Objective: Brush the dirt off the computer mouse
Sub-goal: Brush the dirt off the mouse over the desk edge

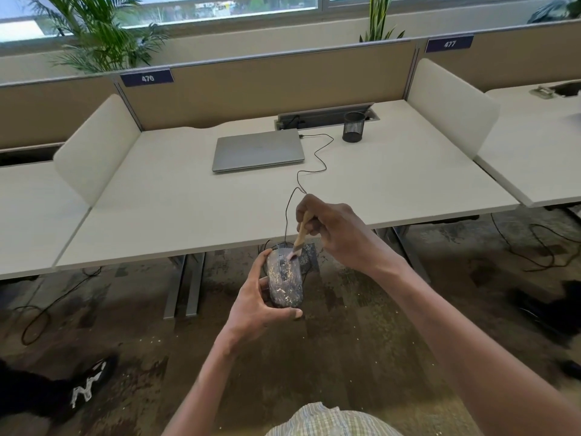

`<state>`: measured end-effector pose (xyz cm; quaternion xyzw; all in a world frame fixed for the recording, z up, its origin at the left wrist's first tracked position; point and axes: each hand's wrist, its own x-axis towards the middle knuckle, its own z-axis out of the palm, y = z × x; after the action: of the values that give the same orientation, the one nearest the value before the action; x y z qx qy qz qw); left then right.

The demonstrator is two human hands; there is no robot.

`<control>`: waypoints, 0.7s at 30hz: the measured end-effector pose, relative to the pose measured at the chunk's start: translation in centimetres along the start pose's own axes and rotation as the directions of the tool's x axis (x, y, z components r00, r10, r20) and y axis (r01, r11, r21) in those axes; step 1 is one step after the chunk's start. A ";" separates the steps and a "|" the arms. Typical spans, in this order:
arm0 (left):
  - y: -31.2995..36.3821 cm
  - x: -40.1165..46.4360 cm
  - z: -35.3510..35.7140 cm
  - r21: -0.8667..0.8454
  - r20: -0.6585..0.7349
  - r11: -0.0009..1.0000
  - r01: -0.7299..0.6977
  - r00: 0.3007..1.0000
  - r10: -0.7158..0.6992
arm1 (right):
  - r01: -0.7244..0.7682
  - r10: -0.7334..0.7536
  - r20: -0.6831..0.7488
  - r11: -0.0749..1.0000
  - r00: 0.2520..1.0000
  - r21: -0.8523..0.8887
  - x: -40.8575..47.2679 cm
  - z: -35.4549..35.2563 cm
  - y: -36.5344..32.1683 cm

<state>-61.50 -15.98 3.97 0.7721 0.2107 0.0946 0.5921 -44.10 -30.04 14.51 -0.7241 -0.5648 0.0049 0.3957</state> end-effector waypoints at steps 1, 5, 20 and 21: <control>-0.1 0.0 0.0 -0.007 -0.002 1.000 -0.002 1.000 0.002 | 0.007 -0.007 -0.002 1.000 1.000 -0.010 0.0 -0.2 0.0; -0.2 0.1 0.0 -0.032 -0.002 0.999 -0.004 1.000 0.004 | 0.034 -0.034 -0.041 0.999 0.999 0.005 0.4 -0.3 -0.6; 0.0 0.2 0.4 0.039 0.010 0.999 -0.010 1.000 0.010 | 0.101 -0.099 0.043 0.994 0.994 -0.050 -0.6 0.3 -1.2; 0.0 0.1 0.3 0.039 0.014 0.999 -0.008 1.000 0.008 | 0.097 -0.095 0.048 0.994 0.994 -0.052 -0.6 0.2 -1.1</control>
<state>-61.24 -16.23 3.88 0.7850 0.2053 0.0876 0.5778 -45.31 -30.35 14.78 -0.7063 -0.6077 -0.0132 0.3628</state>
